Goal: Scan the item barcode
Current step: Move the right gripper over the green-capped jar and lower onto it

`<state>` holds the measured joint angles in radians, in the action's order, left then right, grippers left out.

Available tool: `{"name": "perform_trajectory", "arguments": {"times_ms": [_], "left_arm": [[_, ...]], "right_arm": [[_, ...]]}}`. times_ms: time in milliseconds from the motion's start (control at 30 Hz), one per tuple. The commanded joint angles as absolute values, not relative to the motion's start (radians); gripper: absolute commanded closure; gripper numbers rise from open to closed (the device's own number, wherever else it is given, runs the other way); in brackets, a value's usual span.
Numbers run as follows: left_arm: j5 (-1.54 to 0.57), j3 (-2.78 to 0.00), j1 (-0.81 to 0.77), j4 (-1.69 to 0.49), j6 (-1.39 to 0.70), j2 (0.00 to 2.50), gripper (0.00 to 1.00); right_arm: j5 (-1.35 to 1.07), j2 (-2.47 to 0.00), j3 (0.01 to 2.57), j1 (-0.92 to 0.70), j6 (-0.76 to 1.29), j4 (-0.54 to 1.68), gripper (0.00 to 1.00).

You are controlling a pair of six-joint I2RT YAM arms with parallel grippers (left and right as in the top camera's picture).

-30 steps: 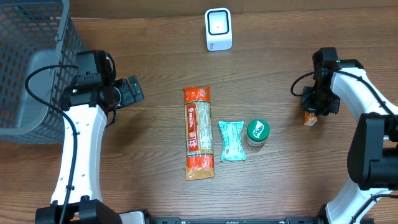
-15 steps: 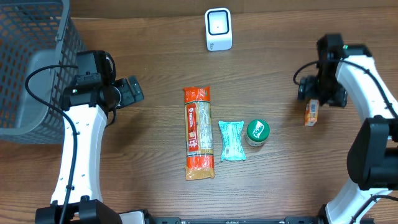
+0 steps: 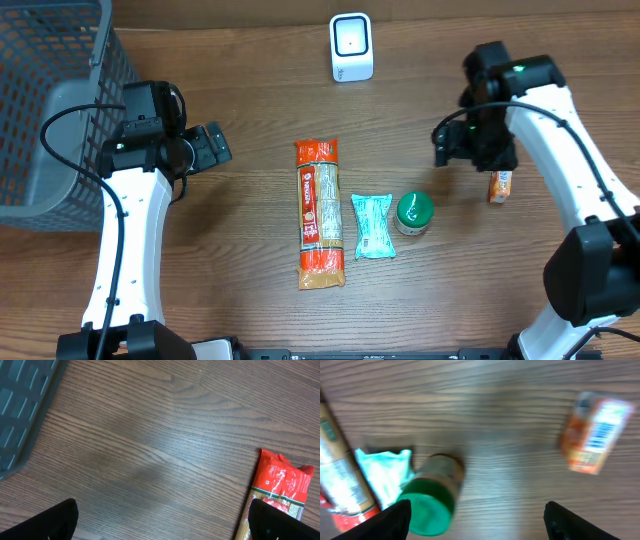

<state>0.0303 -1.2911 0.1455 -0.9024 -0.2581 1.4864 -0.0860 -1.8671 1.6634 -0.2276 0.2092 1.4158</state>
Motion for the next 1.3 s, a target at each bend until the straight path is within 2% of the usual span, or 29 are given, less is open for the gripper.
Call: {"name": "perform_trajectory", "arguments": {"times_ms": [0,167,200,267,633,1100,1267], "left_arm": [[0.026,-1.296,0.144,-0.902,-0.247,1.486,0.0],[0.026,-1.296,0.144,-0.902,-0.247,1.486,0.0],[0.026,-1.296,0.144,-0.902,-0.247,1.486,0.0],[0.026,-1.296,0.144,-0.902,-0.247,1.486,0.0],[0.027,-1.296,0.144,-0.902,-0.247,1.486,0.0],[0.027,-1.296,0.144,-0.902,-0.247,1.486,0.0],[0.026,-1.296,0.144,-0.902,-0.247,1.486,0.0]], "right_arm": [[-0.108,-1.84,1.639,-0.308,0.292,1.393,0.13],[-0.015,-1.84,1.637,-0.387,0.418,1.389,0.12],[-0.017,-1.84,1.637,-0.403,0.424,1.385,0.11],[-0.018,-1.84,1.637,-0.432,0.424,1.362,0.0],[-0.018,-1.842,1.601,-0.47,0.468,1.368,0.0],[-0.02,-1.842,1.36,-0.471,0.476,1.18,0.0],[-0.02,-1.842,1.34,-0.471,0.476,1.173,0.09]]}}
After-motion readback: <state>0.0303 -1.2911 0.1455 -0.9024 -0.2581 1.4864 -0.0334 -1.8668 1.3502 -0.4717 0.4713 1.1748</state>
